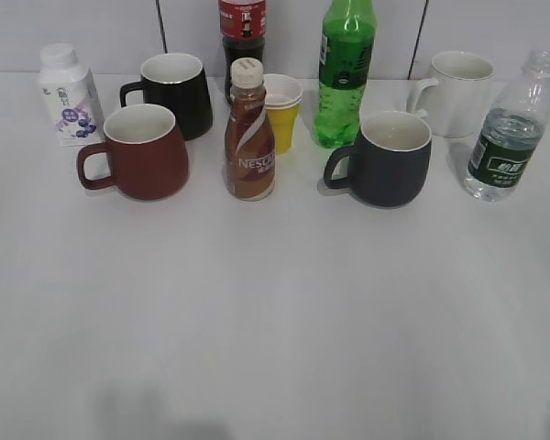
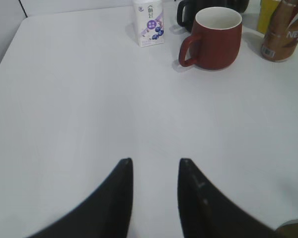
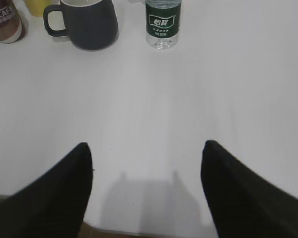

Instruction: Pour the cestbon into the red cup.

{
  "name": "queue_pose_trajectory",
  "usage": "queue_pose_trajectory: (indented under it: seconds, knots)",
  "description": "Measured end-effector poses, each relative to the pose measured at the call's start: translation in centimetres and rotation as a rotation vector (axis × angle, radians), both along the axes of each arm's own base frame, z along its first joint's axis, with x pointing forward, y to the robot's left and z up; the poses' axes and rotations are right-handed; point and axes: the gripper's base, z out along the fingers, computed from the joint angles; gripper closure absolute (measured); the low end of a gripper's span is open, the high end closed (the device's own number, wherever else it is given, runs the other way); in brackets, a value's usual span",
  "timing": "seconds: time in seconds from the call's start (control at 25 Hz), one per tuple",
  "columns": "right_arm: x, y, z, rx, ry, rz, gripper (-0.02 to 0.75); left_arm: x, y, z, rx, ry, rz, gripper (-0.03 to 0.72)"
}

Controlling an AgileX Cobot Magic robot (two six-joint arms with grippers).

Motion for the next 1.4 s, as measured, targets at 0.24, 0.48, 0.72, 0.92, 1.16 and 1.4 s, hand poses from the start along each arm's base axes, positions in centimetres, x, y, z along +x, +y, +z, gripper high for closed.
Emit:
queue_pose_trajectory:
  seconds: [0.24, 0.48, 0.72, 0.92, 1.16, 1.4]
  knots:
    - [0.0, 0.0, 0.0, 0.0, 0.0, 0.0, 0.223, 0.0, 0.0, 0.0, 0.0, 0.0, 0.0, 0.452]
    - [0.0, 0.0, 0.0, 0.0, 0.0, 0.0, 0.223, 0.0, 0.0, 0.0, 0.0, 0.0, 0.0, 0.452]
    - [0.0, 0.0, 0.0, 0.0, 0.0, 0.0, 0.223, 0.0, 0.0, 0.0, 0.0, 0.0, 0.0, 0.452]
    - [0.0, 0.0, 0.0, 0.0, 0.0, 0.0, 0.223, 0.0, 0.0, 0.0, 0.0, 0.0, 0.0, 0.452]
    - [0.0, 0.0, 0.0, 0.0, 0.0, 0.0, 0.223, 0.0, 0.0, 0.0, 0.0, 0.0, 0.0, 0.452]
    - [0.0, 0.0, 0.0, 0.0, 0.0, 0.0, 0.223, 0.0, 0.0, 0.0, 0.0, 0.0, 0.0, 0.452]
